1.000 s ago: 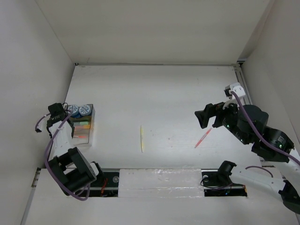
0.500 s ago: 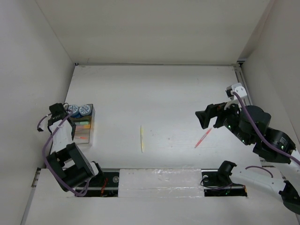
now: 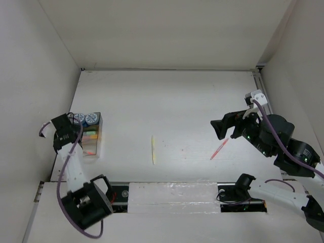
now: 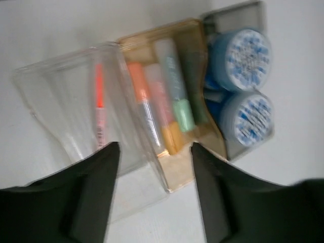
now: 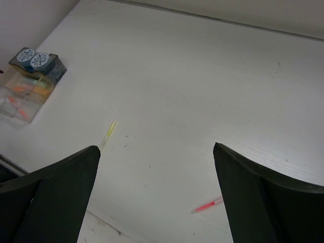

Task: Sort the stationery into containers
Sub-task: Place the stationery into the container, then grab a piece of stationery with the left arm

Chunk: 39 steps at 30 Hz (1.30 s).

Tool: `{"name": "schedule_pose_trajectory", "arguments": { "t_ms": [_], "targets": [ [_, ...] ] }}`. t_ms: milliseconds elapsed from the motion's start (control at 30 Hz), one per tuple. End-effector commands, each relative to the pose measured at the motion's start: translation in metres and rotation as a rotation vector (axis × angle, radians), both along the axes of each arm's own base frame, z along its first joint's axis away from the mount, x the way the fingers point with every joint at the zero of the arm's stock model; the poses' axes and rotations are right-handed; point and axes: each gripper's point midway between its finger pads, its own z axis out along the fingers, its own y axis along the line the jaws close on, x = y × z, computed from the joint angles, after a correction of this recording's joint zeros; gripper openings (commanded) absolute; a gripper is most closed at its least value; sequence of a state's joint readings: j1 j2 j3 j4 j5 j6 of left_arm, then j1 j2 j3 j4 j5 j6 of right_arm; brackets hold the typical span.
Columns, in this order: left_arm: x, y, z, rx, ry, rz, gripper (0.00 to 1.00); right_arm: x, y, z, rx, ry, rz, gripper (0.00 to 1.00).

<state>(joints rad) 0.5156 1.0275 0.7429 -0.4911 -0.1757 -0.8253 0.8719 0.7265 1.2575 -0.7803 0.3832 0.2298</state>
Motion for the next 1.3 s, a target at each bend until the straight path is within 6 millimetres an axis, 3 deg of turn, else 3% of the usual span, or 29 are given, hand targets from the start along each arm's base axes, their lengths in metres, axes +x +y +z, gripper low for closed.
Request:
{"name": "schedule_pose_trajectory", "arguments": {
  "t_ms": [0, 33, 167, 200, 233, 267, 300, 367, 400, 433, 533, 567, 667, 800, 867, 967, 1133, 1267],
  "targets": [
    [0.034, -0.03, 0.054, 0.085, -0.278, -0.239, 0.59, 0.004, 0.005, 0.011, 0.023, -0.045, 0.007, 1.0],
    [0.039, -0.041, 0.063, 0.099, -0.326, -0.305, 0.71, 0.006, 0.001, 0.013, 0.019, -0.049, -0.016, 1.0],
    [0.065, -0.1, 0.092, 0.099, -0.437, -0.554, 0.76, 0.012, -0.019, 0.021, -0.015, -0.074, -0.112, 1.0],
    [0.071, -0.142, 0.083, 0.049, -0.392, -0.68, 0.76, 0.013, -0.023, 0.025, -0.011, -0.082, -0.132, 1.0],
    [0.075, -0.153, 0.082, 0.071, -0.353, -0.687, 0.76, 0.013, -0.031, 0.028, -0.006, -0.094, -0.166, 1.0],
    [0.082, -0.173, 0.096, 0.079, -0.364, -0.725, 0.77, 0.014, -0.033, 0.028, -0.007, -0.096, -0.179, 1.0],
    [0.082, -0.224, 0.086, 0.044, -0.317, -0.846, 0.78, 0.013, -0.037, 0.03, -0.001, -0.103, -0.19, 1.0],
    [0.08, -0.247, 0.08, 0.128, -0.223, -0.845, 0.83, 0.011, -0.041, 0.032, 0.006, -0.11, -0.199, 1.0],
    [0.084, -0.262, 0.092, 0.15, -0.226, -0.857, 0.84, 0.011, -0.041, 0.032, 0.006, -0.11, -0.199, 1.0],
    [0.081, -0.28, 0.067, 0.163, -0.125, -0.905, 0.84, 0.01, -0.041, 0.035, 0.022, -0.112, -0.201, 1.0],
    [0.081, -0.299, 0.034, 0.139, -0.044, -0.963, 0.83, 0.005, -0.042, 0.029, 0.011, -0.088, -0.179, 1.0],
    [0.08, -0.314, 0.021, 0.141, -0.032, -1.001, 0.83, 0.005, -0.042, 0.029, 0.011, -0.088, -0.179, 1.0],
    [0.066, -0.338, -0.009, 0.143, 0.045, -1.068, 0.82, 0.001, -0.049, 0.026, 0.002, -0.085, -0.188, 1.0],
    [0.049, -0.349, -0.043, 0.146, 0.157, -1.107, 0.74, 0.0, -0.053, 0.022, -0.007, -0.081, -0.198, 1.0],
    [0.041, -0.354, -0.047, 0.148, 0.177, -1.127, 0.71, -0.001, -0.054, 0.02, -0.017, -0.083, -0.197, 1.0],
    [0.025, -0.347, -0.06, 0.177, 0.237, -1.116, 0.68, -0.001, -0.052, 0.016, -0.023, -0.077, -0.186, 1.0],
    [0.001, -0.33, -0.081, 0.169, 0.291, -1.116, 0.53, 0.0, -0.044, 0.019, -0.006, -0.089, -0.155, 1.0],
    [-0.009, -0.332, -0.09, 0.116, 0.291, -1.13, 0.45, 0.002, -0.041, 0.013, -0.031, -0.081, -0.152, 1.0]
  ]
}}
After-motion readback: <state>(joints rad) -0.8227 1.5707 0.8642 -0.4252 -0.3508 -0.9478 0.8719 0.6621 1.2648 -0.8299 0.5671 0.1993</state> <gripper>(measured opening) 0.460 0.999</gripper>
